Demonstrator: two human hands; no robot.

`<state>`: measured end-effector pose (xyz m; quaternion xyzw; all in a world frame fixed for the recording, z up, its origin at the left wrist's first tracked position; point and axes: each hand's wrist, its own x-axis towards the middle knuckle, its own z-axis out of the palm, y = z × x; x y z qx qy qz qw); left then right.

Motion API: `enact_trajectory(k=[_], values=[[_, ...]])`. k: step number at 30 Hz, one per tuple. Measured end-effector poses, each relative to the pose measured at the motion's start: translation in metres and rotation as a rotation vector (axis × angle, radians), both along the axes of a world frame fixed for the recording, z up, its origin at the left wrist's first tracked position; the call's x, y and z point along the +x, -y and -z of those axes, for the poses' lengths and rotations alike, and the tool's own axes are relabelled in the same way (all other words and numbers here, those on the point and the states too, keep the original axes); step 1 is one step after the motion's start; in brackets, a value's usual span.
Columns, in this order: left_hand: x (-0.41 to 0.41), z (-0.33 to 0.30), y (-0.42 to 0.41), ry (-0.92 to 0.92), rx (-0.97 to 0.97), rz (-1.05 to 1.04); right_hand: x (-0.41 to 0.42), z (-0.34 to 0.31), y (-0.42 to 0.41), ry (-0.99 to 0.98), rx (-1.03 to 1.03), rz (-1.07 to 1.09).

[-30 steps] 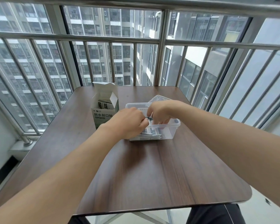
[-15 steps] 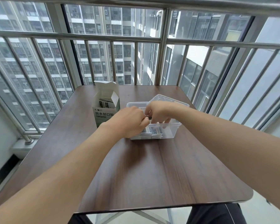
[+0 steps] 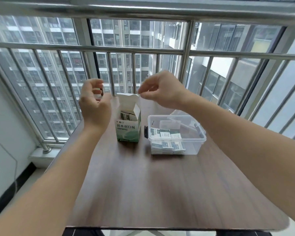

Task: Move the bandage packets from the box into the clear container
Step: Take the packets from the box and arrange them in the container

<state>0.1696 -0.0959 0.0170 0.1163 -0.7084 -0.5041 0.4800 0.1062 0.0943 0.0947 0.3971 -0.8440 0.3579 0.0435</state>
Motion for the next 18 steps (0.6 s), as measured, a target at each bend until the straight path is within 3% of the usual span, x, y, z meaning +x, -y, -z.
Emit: enact_trajectory(k=[3, 7, 12, 18], values=[[-0.003, 0.02, 0.024, 0.379, 0.126, 0.288, 0.008, 0.003, 0.034, -0.03, 0.165, -0.073], [-0.008, 0.048, 0.028, 0.599, 0.268, 0.646, -0.004, 0.023, 0.07, -0.24, 0.527, -0.037], [-0.019, 0.072, 0.027, 0.566, 0.142, 0.541, -0.01, 0.035, 0.078, -0.356, 0.659, 0.123], [-0.009, 0.066, 0.026, 0.511, 0.099, 0.536, -0.005, 0.04, 0.067, -0.31, 0.524, 0.113]])
